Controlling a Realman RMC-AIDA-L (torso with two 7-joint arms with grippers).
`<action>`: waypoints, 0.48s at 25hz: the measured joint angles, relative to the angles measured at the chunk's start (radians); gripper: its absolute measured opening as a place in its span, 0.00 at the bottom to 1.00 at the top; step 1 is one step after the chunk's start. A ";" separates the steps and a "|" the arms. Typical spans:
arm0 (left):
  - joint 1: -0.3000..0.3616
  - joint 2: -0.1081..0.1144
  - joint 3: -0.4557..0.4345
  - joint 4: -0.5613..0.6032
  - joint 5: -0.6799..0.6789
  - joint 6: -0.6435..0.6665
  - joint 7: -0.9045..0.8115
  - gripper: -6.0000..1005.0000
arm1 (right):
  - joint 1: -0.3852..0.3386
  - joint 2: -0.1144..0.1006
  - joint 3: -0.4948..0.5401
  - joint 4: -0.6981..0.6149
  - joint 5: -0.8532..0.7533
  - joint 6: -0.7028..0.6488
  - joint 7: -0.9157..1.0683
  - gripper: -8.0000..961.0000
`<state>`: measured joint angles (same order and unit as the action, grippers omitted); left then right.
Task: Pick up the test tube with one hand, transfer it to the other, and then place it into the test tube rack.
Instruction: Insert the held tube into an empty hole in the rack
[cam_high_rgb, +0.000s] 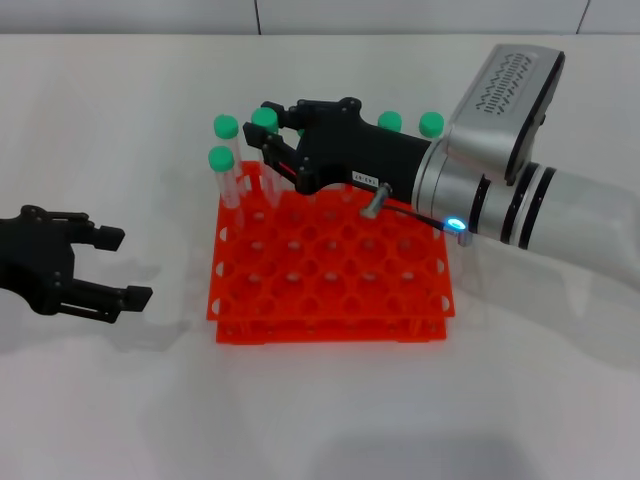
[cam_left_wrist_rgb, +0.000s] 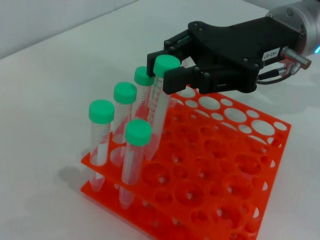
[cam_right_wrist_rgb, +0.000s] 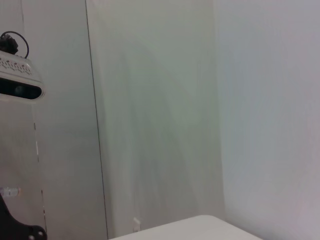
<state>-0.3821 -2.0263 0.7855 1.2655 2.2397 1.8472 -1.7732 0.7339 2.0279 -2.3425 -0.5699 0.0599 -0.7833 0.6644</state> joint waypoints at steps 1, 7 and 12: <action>0.000 0.000 0.000 0.000 0.000 0.000 0.000 0.88 | 0.000 0.000 -0.001 0.000 0.000 0.000 0.000 0.36; -0.003 0.000 0.004 0.000 0.000 -0.001 0.000 0.88 | -0.003 0.000 -0.003 0.001 0.001 0.017 0.010 0.36; -0.003 0.000 0.012 0.000 0.000 -0.005 0.000 0.88 | 0.000 0.000 -0.006 -0.006 0.002 0.037 0.014 0.36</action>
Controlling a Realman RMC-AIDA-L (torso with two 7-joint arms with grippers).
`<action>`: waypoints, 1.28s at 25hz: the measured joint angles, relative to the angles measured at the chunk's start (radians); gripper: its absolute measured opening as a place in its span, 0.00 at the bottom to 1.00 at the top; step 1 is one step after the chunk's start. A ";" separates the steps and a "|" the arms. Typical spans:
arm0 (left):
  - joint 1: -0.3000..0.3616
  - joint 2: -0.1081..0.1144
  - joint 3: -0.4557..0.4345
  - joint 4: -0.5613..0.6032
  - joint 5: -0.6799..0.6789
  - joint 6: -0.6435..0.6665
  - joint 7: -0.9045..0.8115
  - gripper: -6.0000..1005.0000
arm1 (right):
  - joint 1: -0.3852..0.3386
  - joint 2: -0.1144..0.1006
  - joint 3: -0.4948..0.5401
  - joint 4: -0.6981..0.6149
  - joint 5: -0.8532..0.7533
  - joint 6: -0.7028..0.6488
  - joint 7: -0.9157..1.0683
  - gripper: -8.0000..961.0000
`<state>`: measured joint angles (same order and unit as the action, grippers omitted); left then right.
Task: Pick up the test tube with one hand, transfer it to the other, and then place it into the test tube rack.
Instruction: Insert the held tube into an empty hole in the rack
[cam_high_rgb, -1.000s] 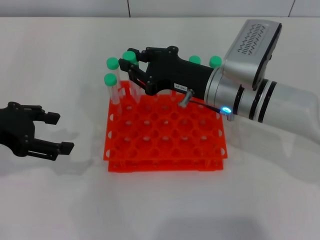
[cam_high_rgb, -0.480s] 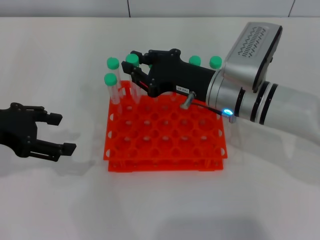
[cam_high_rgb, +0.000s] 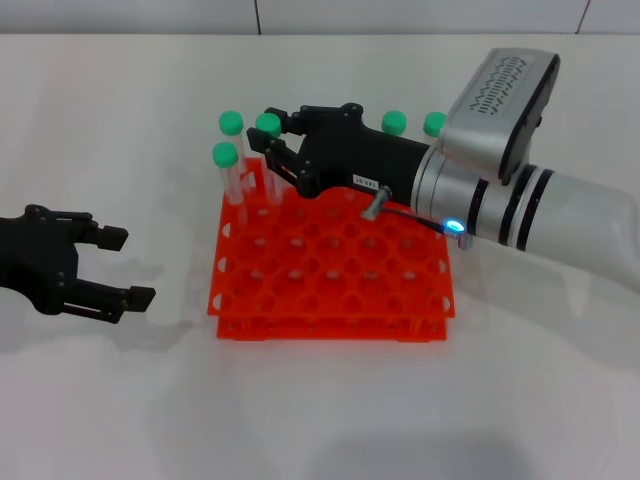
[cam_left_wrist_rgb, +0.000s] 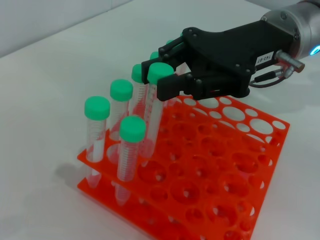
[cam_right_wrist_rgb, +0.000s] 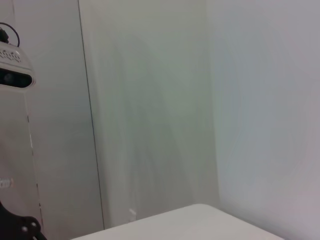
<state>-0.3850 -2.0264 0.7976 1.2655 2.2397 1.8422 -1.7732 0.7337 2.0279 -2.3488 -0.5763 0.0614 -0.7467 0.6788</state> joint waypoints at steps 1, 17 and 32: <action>0.000 0.000 0.001 0.000 0.000 -0.002 0.000 0.88 | 0.001 0.000 -0.001 -0.001 0.000 0.002 0.003 0.36; -0.002 0.000 0.002 -0.003 0.001 -0.010 0.000 0.88 | 0.007 0.000 0.000 -0.003 0.000 0.017 0.023 0.37; -0.007 0.000 0.013 -0.009 0.002 -0.021 0.000 0.88 | 0.003 0.000 0.006 0.006 0.000 0.034 0.024 0.37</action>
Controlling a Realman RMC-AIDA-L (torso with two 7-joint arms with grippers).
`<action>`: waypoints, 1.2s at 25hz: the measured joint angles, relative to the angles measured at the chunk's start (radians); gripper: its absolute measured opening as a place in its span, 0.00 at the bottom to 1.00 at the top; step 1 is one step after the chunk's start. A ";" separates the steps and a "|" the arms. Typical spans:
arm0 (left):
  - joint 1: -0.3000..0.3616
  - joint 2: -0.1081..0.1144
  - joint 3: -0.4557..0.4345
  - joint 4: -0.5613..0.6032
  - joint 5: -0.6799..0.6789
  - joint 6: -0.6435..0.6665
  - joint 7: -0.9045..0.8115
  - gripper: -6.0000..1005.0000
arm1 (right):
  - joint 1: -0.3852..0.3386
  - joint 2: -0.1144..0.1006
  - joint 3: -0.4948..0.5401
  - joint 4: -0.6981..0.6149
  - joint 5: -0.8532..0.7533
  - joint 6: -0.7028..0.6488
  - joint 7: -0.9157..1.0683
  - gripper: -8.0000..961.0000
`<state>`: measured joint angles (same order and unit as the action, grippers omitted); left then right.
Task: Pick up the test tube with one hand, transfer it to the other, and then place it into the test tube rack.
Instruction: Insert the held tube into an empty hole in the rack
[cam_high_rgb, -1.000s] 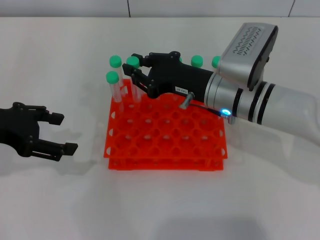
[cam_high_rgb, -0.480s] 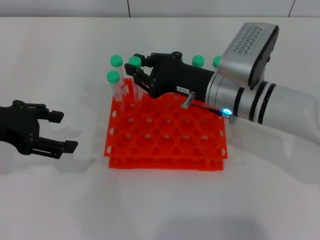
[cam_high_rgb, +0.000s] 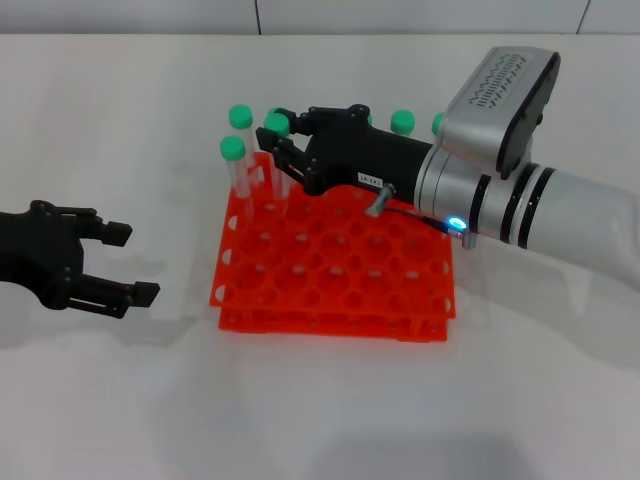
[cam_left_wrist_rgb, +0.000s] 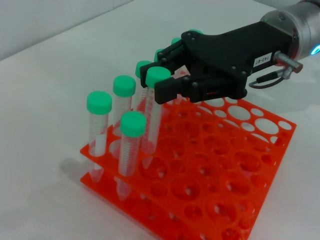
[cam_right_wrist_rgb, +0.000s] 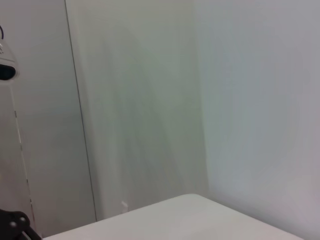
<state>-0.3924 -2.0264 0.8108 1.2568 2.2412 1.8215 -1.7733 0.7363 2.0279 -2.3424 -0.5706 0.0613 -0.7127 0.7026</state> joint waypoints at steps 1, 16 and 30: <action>0.000 0.000 0.000 -0.001 0.000 0.000 0.000 0.88 | 0.000 0.000 0.000 0.000 0.000 0.002 0.000 0.37; -0.002 0.000 0.001 -0.002 0.000 -0.001 0.000 0.88 | 0.000 0.000 -0.001 -0.001 0.000 0.001 0.000 0.38; -0.002 0.000 0.001 -0.002 0.009 -0.001 0.000 0.88 | -0.006 0.000 0.002 -0.001 0.000 -0.017 -0.007 0.38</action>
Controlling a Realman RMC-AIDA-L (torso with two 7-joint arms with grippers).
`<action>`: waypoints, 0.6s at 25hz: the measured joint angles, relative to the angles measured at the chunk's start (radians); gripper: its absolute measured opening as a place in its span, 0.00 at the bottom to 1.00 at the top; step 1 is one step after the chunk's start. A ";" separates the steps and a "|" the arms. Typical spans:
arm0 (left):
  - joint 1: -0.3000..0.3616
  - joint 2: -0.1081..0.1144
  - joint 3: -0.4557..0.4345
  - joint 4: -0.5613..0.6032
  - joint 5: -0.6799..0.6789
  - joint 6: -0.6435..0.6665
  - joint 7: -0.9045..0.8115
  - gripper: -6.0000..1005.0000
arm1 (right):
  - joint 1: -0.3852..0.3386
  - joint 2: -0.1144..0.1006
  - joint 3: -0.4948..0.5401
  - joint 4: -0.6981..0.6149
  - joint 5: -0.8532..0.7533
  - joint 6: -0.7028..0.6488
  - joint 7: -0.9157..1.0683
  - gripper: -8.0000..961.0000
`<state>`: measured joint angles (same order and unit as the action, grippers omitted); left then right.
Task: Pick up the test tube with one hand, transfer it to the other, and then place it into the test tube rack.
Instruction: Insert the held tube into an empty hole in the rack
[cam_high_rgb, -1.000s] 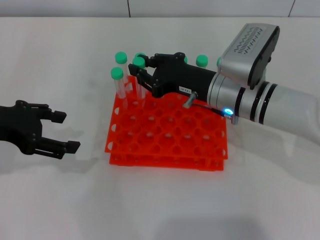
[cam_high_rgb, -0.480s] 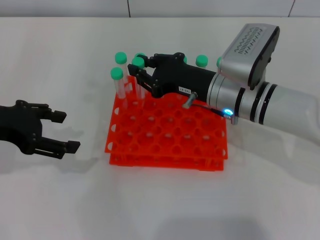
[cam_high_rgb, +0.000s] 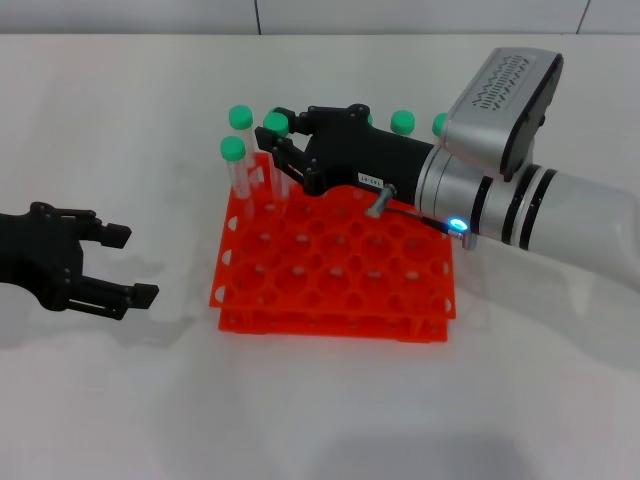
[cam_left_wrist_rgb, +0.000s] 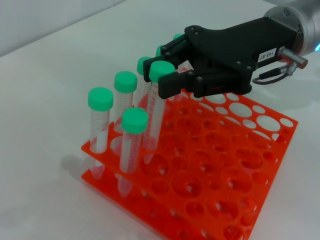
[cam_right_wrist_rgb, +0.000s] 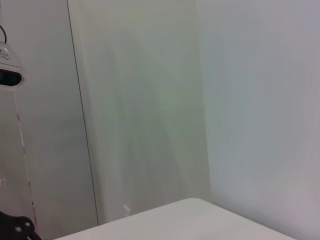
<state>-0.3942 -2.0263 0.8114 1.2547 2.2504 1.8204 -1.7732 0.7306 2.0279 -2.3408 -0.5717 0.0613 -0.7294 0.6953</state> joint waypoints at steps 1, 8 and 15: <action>0.000 0.000 0.000 0.000 0.000 0.000 0.000 0.88 | 0.000 0.000 0.000 0.000 0.000 -0.001 0.000 0.38; 0.000 0.000 0.000 -0.001 0.000 -0.001 0.000 0.88 | -0.001 0.000 -0.003 0.002 0.000 -0.001 0.001 0.39; 0.000 0.000 0.002 -0.002 0.000 -0.001 0.000 0.88 | -0.001 0.000 -0.005 0.003 0.000 -0.001 0.004 0.39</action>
<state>-0.3942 -2.0264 0.8131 1.2532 2.2504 1.8192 -1.7733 0.7301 2.0279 -2.3458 -0.5690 0.0613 -0.7303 0.6989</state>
